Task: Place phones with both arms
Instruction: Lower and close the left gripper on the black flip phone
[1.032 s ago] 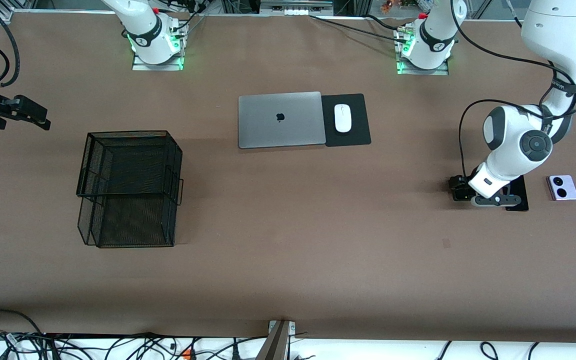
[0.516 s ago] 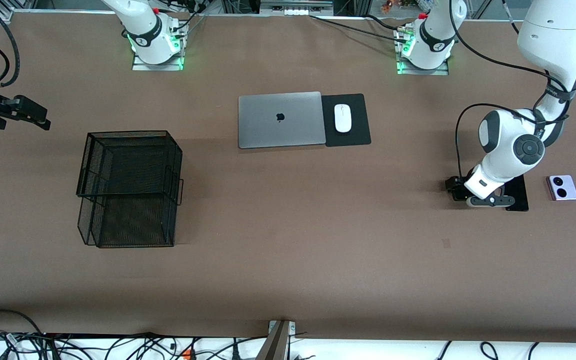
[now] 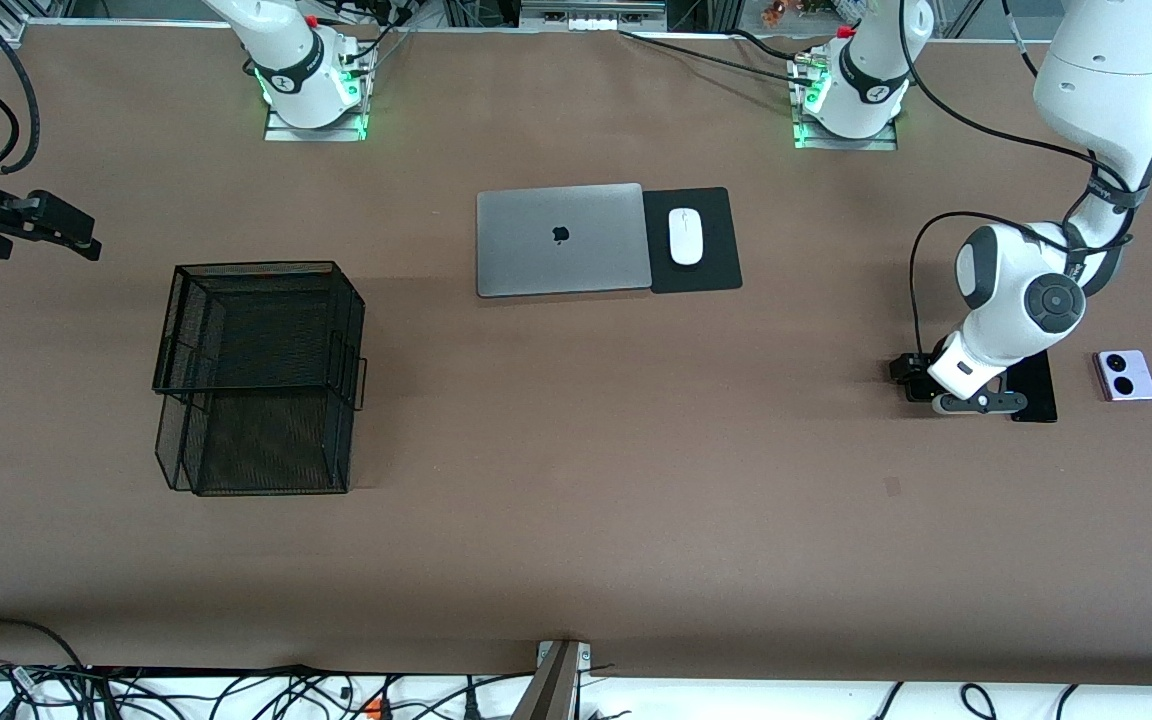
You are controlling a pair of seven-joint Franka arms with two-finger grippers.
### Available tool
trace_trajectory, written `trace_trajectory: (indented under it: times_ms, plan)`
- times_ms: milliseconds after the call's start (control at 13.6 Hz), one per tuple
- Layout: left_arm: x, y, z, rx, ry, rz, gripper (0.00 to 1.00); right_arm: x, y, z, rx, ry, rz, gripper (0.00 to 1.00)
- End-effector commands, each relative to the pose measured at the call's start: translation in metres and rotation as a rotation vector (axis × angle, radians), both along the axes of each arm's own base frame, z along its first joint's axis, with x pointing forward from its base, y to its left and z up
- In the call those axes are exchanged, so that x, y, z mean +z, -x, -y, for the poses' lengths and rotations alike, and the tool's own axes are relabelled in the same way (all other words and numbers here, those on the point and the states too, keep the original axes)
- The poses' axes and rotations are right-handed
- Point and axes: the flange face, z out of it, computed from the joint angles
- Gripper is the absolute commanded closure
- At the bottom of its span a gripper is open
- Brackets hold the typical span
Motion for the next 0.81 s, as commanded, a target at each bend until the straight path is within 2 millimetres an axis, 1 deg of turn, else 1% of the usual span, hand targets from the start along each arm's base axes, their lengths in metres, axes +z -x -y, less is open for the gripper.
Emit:
trace_trajectory:
  times_ms: [0, 74, 147, 221, 295, 369, 442, 516, 664, 737]
  plan:
    - [0.003, -0.002, -0.004, -0.021, -0.009, 0.006, 0.62, 0.006, 0.000, 0.000, -0.001, -0.020, 0.011, 0.00]
    - [0.011, -0.005, -0.004, -0.017, -0.011, 0.018, 0.67, 0.006, 0.000, 0.000, -0.001, -0.020, 0.009, 0.00]
    - [0.023, -0.009, -0.001, -0.019, -0.011, 0.029, 0.67, 0.006, 0.000, 0.000, -0.001, -0.020, 0.009, 0.00]
    - [0.038, -0.013, 0.007, -0.032, -0.012, 0.019, 0.67, 0.006, 0.000, 0.000, -0.001, -0.020, 0.011, 0.00]
    - [0.052, -0.023, 0.015, -0.043, -0.013, -0.010, 0.67, 0.006, 0.000, 0.000, -0.001, -0.020, 0.009, 0.00]
    - [0.069, -0.036, 0.031, -0.065, -0.007, -0.044, 0.67, 0.006, 0.000, 0.000, 0.000, -0.020, 0.009, 0.00]
    - [0.085, -0.047, 0.045, -0.077, 0.005, -0.080, 0.67, 0.006, 0.000, 0.000, -0.001, -0.020, 0.009, 0.00]
    - [0.101, -0.056, 0.063, -0.097, 0.017, -0.100, 0.67, 0.006, 0.000, 0.000, 0.000, -0.020, 0.009, 0.00]
    - [0.125, -0.071, 0.109, -0.163, 0.041, -0.100, 0.68, 0.006, 0.000, 0.000, 0.000, -0.020, 0.011, 0.00]
    - [0.134, -0.074, 0.136, -0.205, 0.054, -0.081, 0.68, 0.006, 0.000, 0.000, -0.001, -0.020, 0.011, 0.00]
